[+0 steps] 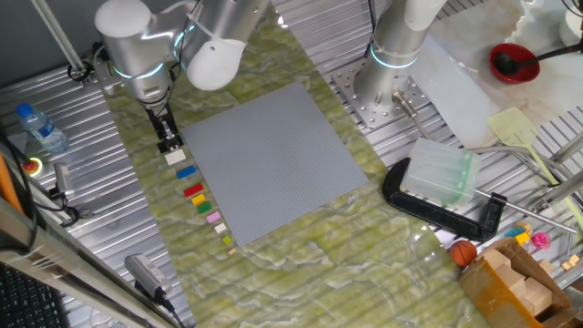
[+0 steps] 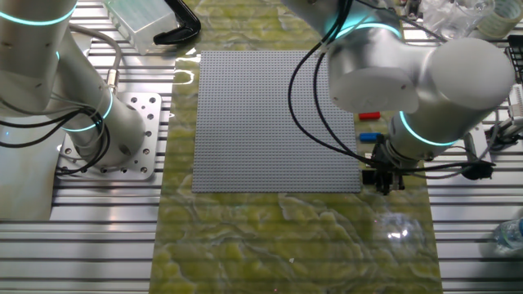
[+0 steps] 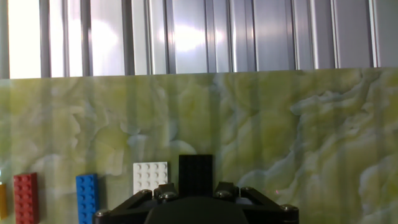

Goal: Build with small Lego blocks

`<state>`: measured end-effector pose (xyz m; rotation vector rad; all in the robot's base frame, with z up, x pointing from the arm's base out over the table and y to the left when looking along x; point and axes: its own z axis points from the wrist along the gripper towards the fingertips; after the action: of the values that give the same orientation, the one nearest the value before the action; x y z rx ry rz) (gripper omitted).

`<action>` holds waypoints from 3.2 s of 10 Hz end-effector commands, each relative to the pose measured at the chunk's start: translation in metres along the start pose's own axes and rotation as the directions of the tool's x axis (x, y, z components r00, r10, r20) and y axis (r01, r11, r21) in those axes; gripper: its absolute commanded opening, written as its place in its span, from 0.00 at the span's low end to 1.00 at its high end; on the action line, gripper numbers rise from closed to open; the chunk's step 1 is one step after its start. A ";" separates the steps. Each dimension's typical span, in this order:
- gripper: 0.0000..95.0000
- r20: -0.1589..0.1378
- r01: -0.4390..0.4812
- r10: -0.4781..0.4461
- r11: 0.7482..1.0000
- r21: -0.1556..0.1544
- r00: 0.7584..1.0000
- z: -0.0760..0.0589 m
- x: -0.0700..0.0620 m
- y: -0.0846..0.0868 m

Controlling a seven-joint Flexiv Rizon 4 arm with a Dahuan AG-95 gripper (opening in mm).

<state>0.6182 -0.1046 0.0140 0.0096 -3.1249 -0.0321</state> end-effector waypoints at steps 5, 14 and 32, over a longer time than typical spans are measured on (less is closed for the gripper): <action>0.40 -0.003 -0.022 0.022 1.000 0.003 1.000 0.005 0.001 0.000; 0.40 0.008 -0.041 0.041 0.999 0.006 0.999 0.008 0.000 -0.001; 0.40 0.011 -0.048 0.048 0.999 0.003 0.999 0.009 0.000 -0.001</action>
<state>0.6185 -0.1049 0.0059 -0.0654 -3.1343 -0.0261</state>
